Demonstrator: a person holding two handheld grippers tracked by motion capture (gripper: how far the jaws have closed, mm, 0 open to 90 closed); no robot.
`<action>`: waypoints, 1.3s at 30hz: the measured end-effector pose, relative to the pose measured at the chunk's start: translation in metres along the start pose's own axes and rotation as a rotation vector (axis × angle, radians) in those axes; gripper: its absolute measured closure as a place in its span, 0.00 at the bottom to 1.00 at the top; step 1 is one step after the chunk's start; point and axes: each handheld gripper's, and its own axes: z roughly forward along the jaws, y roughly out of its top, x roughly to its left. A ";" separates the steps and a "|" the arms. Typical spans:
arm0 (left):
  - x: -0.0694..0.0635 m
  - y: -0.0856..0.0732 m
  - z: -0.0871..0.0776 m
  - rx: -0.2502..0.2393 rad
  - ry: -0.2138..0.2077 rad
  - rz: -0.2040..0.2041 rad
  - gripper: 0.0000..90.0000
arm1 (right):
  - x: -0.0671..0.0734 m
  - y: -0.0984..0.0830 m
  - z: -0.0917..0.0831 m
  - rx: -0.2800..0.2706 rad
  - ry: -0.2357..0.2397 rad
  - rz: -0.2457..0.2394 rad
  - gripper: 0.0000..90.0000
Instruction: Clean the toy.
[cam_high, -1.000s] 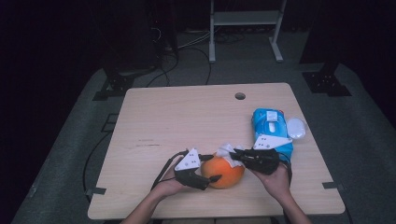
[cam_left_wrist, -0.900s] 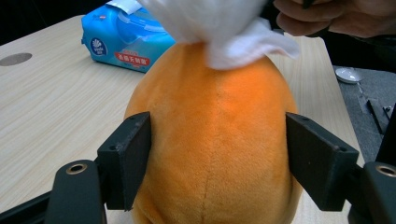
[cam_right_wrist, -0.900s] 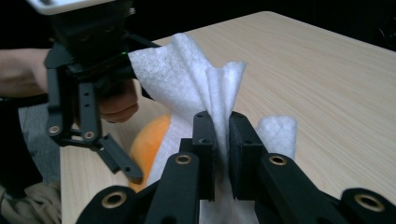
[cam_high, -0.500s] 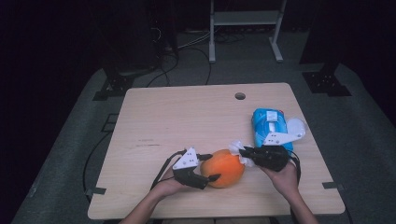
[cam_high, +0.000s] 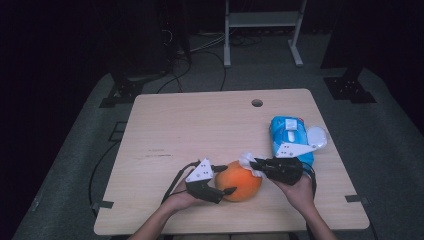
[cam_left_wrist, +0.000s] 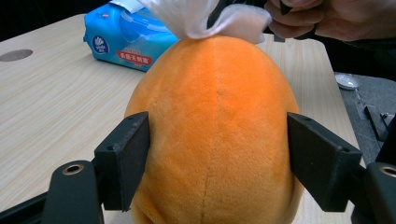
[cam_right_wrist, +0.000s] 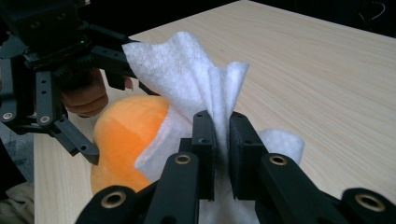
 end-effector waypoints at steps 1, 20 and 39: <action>0.000 0.000 0.000 0.000 0.000 0.001 0.27 | -0.001 0.000 0.000 0.000 0.001 0.001 0.90; -0.003 0.000 0.000 0.014 0.002 0.023 0.27 | 0.027 0.013 0.010 0.010 0.046 -0.079 0.90; -0.010 0.005 0.004 0.028 0.012 0.074 0.27 | 0.004 0.003 0.002 0.015 -0.033 -0.009 0.90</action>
